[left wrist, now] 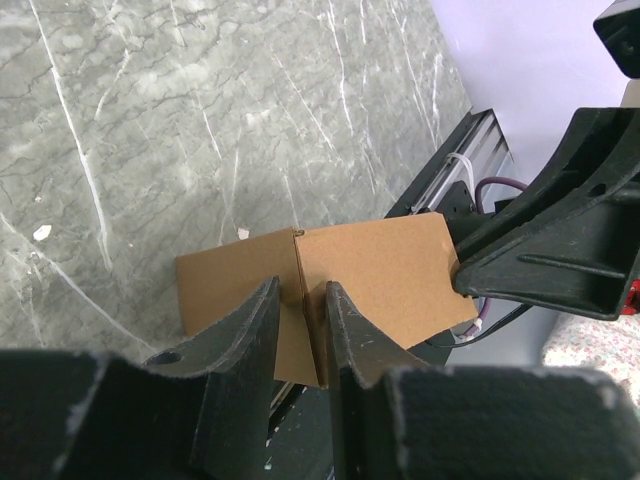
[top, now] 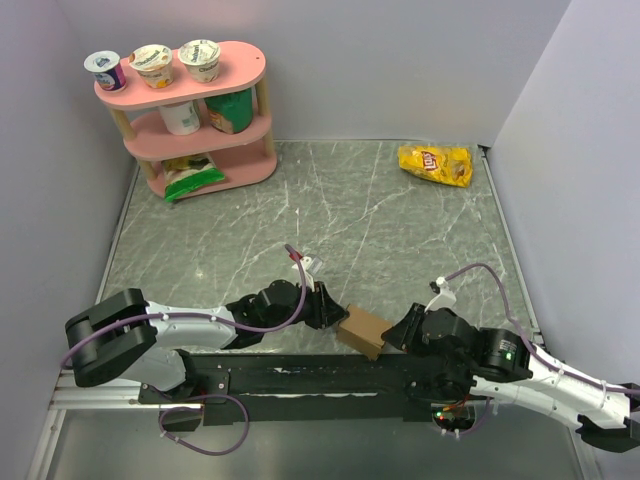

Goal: Fold the paper box

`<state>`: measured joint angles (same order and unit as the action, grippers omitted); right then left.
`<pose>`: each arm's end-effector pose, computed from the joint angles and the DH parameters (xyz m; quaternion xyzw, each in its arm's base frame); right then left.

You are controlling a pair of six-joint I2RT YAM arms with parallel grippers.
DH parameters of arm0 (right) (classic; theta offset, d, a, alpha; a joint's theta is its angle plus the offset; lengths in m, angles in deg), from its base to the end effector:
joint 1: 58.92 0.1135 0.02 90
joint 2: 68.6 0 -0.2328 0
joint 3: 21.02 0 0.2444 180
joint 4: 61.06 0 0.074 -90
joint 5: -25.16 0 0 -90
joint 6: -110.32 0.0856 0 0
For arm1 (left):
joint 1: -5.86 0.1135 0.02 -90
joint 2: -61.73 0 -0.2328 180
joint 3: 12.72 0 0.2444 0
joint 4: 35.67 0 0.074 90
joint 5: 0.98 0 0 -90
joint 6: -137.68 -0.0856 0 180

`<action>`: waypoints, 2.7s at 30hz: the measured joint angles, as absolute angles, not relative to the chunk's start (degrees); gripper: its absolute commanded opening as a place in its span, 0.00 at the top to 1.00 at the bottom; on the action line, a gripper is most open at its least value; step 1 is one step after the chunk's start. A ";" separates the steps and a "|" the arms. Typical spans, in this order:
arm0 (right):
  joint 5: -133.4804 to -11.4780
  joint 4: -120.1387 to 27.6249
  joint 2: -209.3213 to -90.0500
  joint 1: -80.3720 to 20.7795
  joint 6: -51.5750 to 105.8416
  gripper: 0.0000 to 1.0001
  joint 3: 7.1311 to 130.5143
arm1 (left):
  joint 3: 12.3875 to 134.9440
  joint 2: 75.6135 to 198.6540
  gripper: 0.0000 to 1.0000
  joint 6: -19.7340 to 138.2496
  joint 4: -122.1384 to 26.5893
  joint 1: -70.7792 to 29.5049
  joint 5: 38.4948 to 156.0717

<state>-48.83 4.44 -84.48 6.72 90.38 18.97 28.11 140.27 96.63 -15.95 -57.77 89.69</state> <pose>0.0778 0.1145 0.1737 0.0921 0.8996 0.3297 0.2712 0.1407 -0.2861 0.1429 0.1068 0.8019 -0.4916 0.3223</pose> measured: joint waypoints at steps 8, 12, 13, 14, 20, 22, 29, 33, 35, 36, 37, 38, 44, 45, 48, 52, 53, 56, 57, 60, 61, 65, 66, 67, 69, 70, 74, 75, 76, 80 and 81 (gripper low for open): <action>-48.83 4.09 -84.53 6.72 91.04 0.90 18.60 | 28.11 140.31 0.72 96.60 -16.01 -57.75 89.60; -48.87 3.36 -84.53 6.70 91.26 0.93 18.09 | 28.11 140.31 0.72 96.63 -16.05 -57.73 89.14; -48.89 3.17 -84.53 6.70 91.32 0.94 17.94 | 28.11 140.31 0.72 96.60 -16.08 -57.71 89.08; -49.00 2.86 -84.53 6.70 91.43 0.96 17.79 | 28.11 140.29 0.72 96.63 -16.12 -57.71 88.95; -49.42 1.51 -84.88 6.83 91.91 0.95 17.13 | 28.11 140.18 0.72 96.71 -16.30 -57.60 87.92; -49.29 1.24 -86.01 7.25 92.26 0.95 17.29 | 28.11 140.18 0.72 96.89 -16.40 -57.60 87.52; -46.84 1.05 -89.60 11.47 94.77 0.88 18.01 | 28.15 140.05 0.73 97.11 -16.62 -57.60 86.58; -46.23 0.46 -89.60 12.49 95.91 0.85 17.92 | 27.82 139.92 0.76 97.06 -16.16 -57.60 86.15; -46.27 -1.18 -89.75 12.78 95.95 0.88 17.37 | 26.10 139.68 0.76 97.39 -13.45 -57.60 85.49; -46.29 -2.54 -90.21 12.91 95.91 0.89 16.96 | 24.72 139.33 0.76 97.61 -11.64 -57.60 84.79; -46.31 -4.26 -91.08 13.00 95.87 0.95 16.56 | 23.32 138.98 0.75 97.92 -9.89 -57.58 84.16; -46.27 -6.21 -92.48 13.08 95.76 0.96 16.39 | 21.48 138.41 0.75 98.00 -7.44 -57.53 83.22; -44.89 -13.73 -103.83 13.85 93.46 0.96 18.62 | 13.94 136.14 0.72 98.33 1.98 -57.29 78.08; -44.52 -14.38 -105.07 13.94 92.94 0.96 18.99 | 13.33 135.94 0.71 98.16 2.96 -57.29 77.19; -42.93 -17.88 -108.66 14.07 90.80 0.96 19.41 | 10.34 135.27 0.66 98.16 6.68 -57.29 74.52; -40.13 -21.86 -113.29 14.37 86.84 0.96 20.30 | 6.34 133.60 0.64 98.07 11.05 -57.29 71.39; -39.10 -22.38 -115.04 14.51 85.40 0.96 21.18 | 6.05 133.21 0.64 97.87 11.11 -57.29 70.76; -37.00 -23.17 -118.80 15.01 82.25 0.97 23.10 | 5.59 131.96 0.64 97.26 10.33 -57.29 69.08; -36.28 -23.61 -119.63 15.31 81.55 0.97 23.36 | 5.57 131.59 0.63 97.24 9.89 -57.29 68.44; -34.21 -24.68 -120.72 16.12 80.90 0.98 23.36 | 5.57 130.76 0.60 97.96 8.60 -57.34 66.96; -33.55 -25.07 -120.79 16.49 80.94 0.98 23.12 | 5.57 130.52 0.60 98.20 8.16 -57.36 66.67; -30.95 -27.52 -119.46 17.61 81.70 1.00 20.91 | 5.57 129.87 0.60 99.07 6.83 -57.40 65.93; -30.49 -28.26 -118.97 17.74 81.92 1.00 20.32 | 5.57 130.19 0.60 99.01 7.14 -57.42 65.86; -30.05 -28.81 -118.58 17.83 82.01 1.00 19.78 | 5.57 130.87 0.60 98.92 8.03 -57.45 65.78; -29.03 -30.27 -118.03 17.96 81.73 1.00 18.77 | 5.57 133.04 0.60 98.20 10.39 -57.45 65.65; -28.17 -31.15 -117.88 17.98 81.29 1.00 18.29 | 5.57 134.50 0.60 97.65 12.40 -57.45 65.58; -23.82 -33.66 -118.49 17.91 77.79 1.00 17.48 | 5.64 142.94 0.61 93.70 23.97 -57.45 64.60; -22.67 -34.40 -118.97 17.81 76.33 1.00 17.48 | 5.86 144.71 0.61 92.67 26.33 -57.45 64.29; -21.48 -35.32 -119.52 17.59 74.73 1.00 17.42 | 6.34 147.33 0.60 91.03 29.19 -57.45 63.88; -17.77 -41.73 -121.16 15.42 65.42 1.00 16.00 | 9.00 153.47 0.60 85.55 34.68 -56.70 63.33; -17.18 -43.52 -121.64 14.72 62.93 1.00 15.69 | 9.86 154.74 0.60 84.15 35.55 -56.13 63.48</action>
